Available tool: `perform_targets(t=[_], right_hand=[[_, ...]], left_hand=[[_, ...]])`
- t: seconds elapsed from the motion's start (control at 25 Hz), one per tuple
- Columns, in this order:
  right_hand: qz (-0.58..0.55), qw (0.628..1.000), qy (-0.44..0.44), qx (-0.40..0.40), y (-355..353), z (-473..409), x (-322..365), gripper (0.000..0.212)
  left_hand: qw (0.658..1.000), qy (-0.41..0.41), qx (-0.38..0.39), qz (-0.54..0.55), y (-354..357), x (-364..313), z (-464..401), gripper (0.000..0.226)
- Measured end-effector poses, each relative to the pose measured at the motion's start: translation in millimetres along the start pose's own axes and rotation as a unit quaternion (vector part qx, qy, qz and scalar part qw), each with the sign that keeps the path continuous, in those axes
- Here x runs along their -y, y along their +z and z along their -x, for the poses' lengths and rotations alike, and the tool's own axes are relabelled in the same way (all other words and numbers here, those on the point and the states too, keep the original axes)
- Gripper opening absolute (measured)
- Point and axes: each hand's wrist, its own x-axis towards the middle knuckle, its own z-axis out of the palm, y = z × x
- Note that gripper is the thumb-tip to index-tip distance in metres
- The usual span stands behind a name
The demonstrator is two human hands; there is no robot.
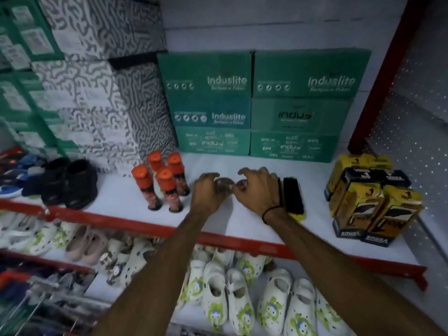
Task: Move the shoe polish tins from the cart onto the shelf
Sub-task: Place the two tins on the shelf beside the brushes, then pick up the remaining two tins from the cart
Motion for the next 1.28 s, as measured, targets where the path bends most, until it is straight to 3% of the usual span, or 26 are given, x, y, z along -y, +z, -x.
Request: perform_targets(t=[0.12,0.24,0.4,0.52,0.6,0.68,0.72,0.8,1.0,1.28], right_hand=[[-0.067,0.991,-0.045,-0.108,2.3,34.7,45.7,0.023],[-0.133,0.962,-0.143,-0.192,27.2,83.6,87.8,0.014],[-0.187,0.943,-0.239,-0.135,97.0,172.8,122.5,0.017],[-0.175,0.939,-0.29,0.054,170.6,261.6,121.3,0.02],[-0.125,0.925,-0.283,0.222,213.3,315.7,105.0,0.031],[-0.047,0.872,-0.257,0.414,249.1,361.9,86.2,0.053],[0.012,0.829,-0.245,0.503,273.2,388.0,75.3,0.061],[0.1,0.762,-0.208,0.605,303.4,428.6,58.8,0.065],[0.159,0.709,-0.16,0.668,361.8,489.7,40.9,0.063],[0.149,0.741,-0.182,0.629,366.6,480.4,48.1,0.048]], left_hand=[[0.987,0.039,-0.144,0.053,-25.1,11.9,49.9,0.028],[0.951,0.048,-0.294,0.081,-40.7,44.9,116.3,0.013],[0.929,-0.034,-0.356,0.093,-24.7,126.5,213.4,0.007],[0.956,-0.17,-0.234,0.036,21.9,199.1,299.8,0.025],[0.955,-0.293,-0.042,0.015,57.3,236.3,353.1,0.049],[0.897,-0.402,0.183,-0.027,93.6,265.7,401.3,0.068],[0.86,-0.43,0.273,-0.037,121.0,283.3,426.6,0.078],[0.811,-0.441,0.382,-0.041,162.5,296.5,466.5,0.092],[0.792,-0.447,0.408,-0.077,248.4,315.8,517.4,0.059],[0.806,-0.421,0.401,-0.114,233.3,324.5,500.7,0.082]])
